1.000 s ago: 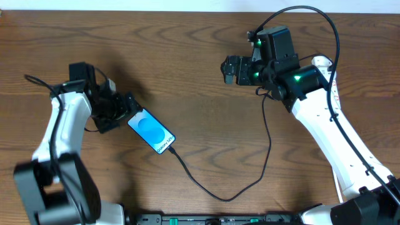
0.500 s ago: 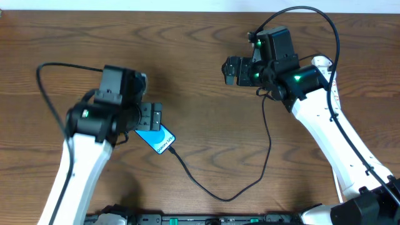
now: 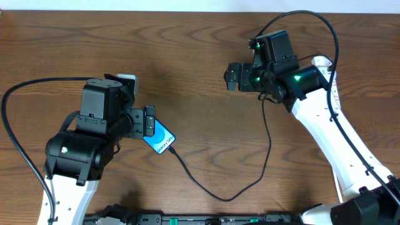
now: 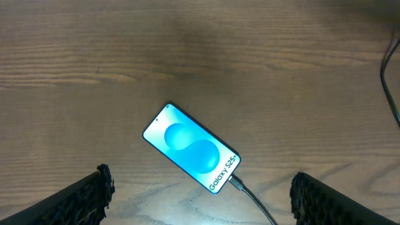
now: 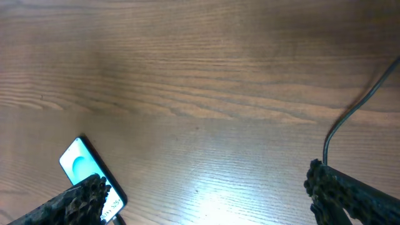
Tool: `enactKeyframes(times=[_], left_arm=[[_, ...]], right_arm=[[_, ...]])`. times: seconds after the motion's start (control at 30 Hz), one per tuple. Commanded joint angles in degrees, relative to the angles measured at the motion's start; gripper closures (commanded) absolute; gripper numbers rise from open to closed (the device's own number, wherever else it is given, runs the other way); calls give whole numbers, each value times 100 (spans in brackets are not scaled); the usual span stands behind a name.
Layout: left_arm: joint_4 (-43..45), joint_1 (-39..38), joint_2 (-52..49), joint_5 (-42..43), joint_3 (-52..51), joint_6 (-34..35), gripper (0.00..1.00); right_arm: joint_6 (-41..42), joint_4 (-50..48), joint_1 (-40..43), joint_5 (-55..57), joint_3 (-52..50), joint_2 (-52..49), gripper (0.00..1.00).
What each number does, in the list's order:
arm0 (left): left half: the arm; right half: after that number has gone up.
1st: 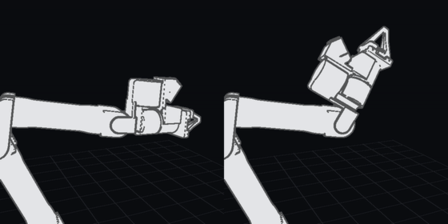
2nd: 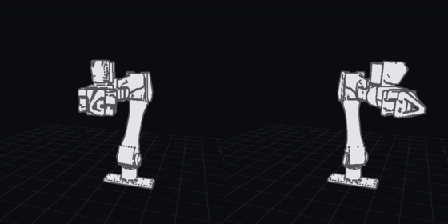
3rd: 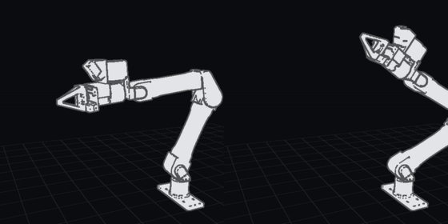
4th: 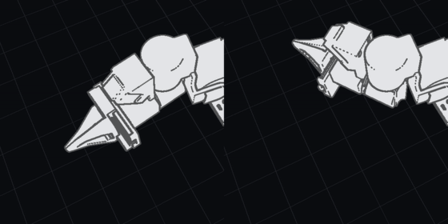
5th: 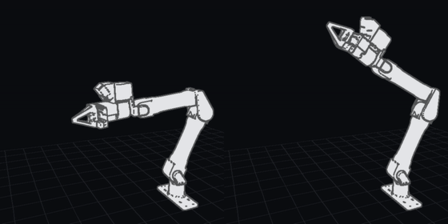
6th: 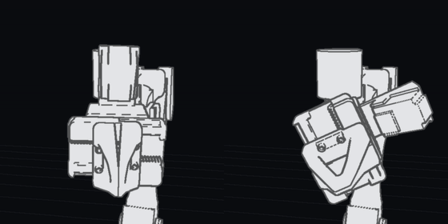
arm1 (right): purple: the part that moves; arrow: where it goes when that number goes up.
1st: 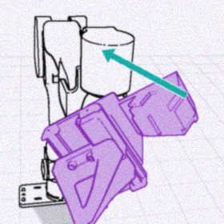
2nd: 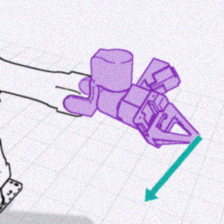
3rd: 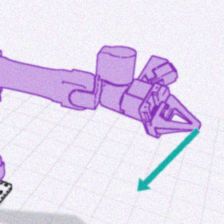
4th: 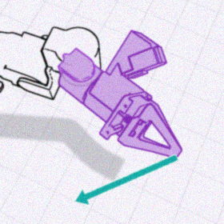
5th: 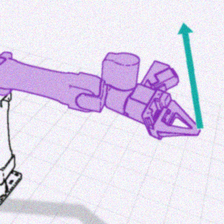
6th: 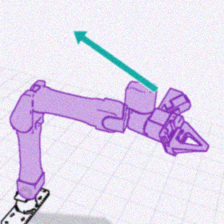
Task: Plug charger to phone and switch on socket
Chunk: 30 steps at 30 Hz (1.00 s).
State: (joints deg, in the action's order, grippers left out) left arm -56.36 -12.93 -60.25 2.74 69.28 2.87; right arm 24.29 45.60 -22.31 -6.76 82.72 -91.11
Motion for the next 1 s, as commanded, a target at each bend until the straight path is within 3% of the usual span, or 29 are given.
enactKeyframes(times=[0.0,0.23,0.4,0.73,0.97], left_arm=[[4,-17,-9,-85,109,-72,7],[4,-17,-9,-85,109,-72,8],[4,-17,-9,-85,109,-72,8],[4,-17,-9,-85,109,-72,8],[4,-17,-9,-85,109,-72,8]], right_arm=[[-81,37,13,46,63,74,1],[-153,52,144,13,90,79,1],[-765,619,745,-881,459,79,1],[-1928,2288,2959,-1547,1921,79,1],[-2889,2756,4629,-1788,2046,-35,1]])
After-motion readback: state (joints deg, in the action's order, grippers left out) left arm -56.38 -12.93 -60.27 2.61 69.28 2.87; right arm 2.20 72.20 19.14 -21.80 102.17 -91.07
